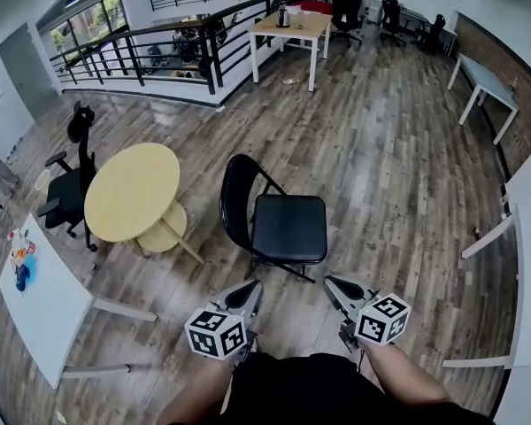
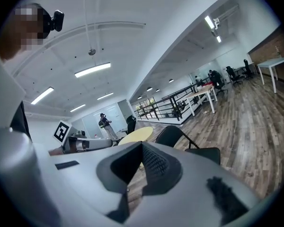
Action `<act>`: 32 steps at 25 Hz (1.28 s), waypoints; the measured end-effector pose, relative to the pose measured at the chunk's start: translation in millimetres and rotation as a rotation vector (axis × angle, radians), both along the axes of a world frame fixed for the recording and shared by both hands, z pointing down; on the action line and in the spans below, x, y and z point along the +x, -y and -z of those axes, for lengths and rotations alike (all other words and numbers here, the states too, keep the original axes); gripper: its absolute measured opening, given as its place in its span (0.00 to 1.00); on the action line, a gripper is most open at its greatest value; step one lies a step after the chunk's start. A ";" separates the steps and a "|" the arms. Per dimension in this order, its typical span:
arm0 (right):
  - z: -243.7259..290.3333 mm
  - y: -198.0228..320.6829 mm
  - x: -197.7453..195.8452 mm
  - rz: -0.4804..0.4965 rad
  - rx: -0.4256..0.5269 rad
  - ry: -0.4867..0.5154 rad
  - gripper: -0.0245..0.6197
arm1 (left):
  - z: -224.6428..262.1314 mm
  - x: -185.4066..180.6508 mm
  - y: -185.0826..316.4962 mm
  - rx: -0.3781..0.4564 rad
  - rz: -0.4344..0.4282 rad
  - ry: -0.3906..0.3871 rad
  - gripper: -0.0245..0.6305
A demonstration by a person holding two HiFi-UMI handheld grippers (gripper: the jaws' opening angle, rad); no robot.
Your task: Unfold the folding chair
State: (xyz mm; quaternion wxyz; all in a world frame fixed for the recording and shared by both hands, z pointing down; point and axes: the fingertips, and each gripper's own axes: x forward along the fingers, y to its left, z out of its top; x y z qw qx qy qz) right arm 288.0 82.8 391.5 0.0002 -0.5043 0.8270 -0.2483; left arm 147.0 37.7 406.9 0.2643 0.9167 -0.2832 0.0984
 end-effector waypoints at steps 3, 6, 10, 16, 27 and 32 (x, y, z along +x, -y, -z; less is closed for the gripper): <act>-1.7 -16.3 4.4 0.023 0.005 0.020 0.05 | -1.1 7.5 -17.3 -0.007 0.014 -0.003 0.05; -6.9 -23.3 6.1 0.049 0.010 0.018 0.05 | -0.8 7.5 -23.3 0.007 0.043 0.001 0.05; -14.9 -21.2 3.2 0.047 -0.009 0.007 0.05 | -7.4 0.1 -24.1 -0.003 0.045 0.033 0.05; -27.8 -17.9 -12.6 -0.016 -0.049 0.029 0.05 | -2.2 -16.3 -15.3 0.027 -0.030 0.078 0.05; -28.1 3.4 -52.7 -0.055 -0.040 -0.028 0.05 | -6.4 -61.0 11.8 0.038 -0.070 0.088 0.05; -26.1 2.4 -58.9 -0.065 -0.045 -0.043 0.05 | -11.4 -65.7 14.4 0.027 -0.076 0.069 0.05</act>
